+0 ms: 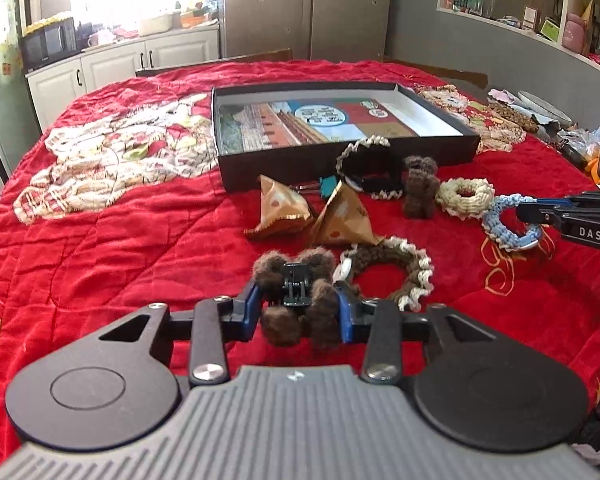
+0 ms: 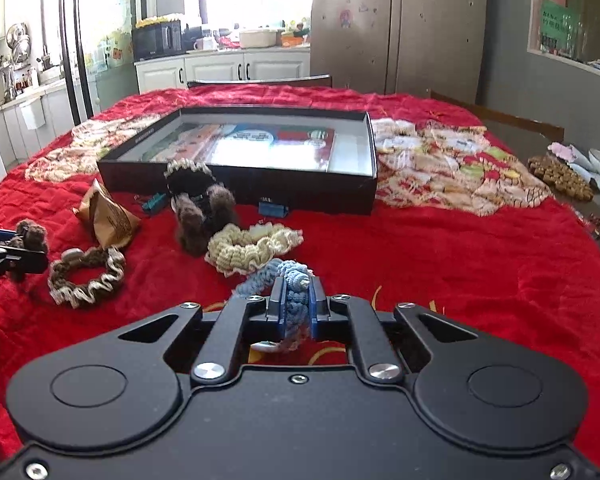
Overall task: Organize objects
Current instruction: 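Close left tool on brown pompom clip while right tool closes on blue scrunchie, then carry brown clip in left tool into black box while right tool carries blue scrunchie there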
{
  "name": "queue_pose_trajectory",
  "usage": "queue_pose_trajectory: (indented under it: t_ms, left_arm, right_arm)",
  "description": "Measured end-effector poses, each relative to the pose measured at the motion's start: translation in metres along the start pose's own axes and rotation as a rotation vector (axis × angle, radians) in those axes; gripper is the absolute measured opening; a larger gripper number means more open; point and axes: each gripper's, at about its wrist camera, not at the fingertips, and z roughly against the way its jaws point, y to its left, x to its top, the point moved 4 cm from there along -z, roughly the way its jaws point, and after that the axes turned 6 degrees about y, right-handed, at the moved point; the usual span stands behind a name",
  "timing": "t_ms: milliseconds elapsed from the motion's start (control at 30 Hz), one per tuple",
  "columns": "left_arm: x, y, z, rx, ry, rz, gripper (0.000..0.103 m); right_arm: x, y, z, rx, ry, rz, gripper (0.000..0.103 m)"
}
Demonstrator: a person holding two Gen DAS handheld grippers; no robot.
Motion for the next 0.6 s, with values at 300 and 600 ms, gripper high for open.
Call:
queue_pose_trajectory:
  t_ms: [300, 600]
  left_arm:
    - [0.026, -0.007, 0.003, -0.003, -0.046, -0.029, 0.042]
    - [0.061, -0.008, -0.005, -0.002, -0.085, -0.034, 0.042]
  right_arm:
    - [0.02, 0.001, 0.021, 0.01, -0.062, 0.022, 0.01]
    - [0.05, 0.011, 0.018, 0.012, -0.104, 0.073, 0.01]
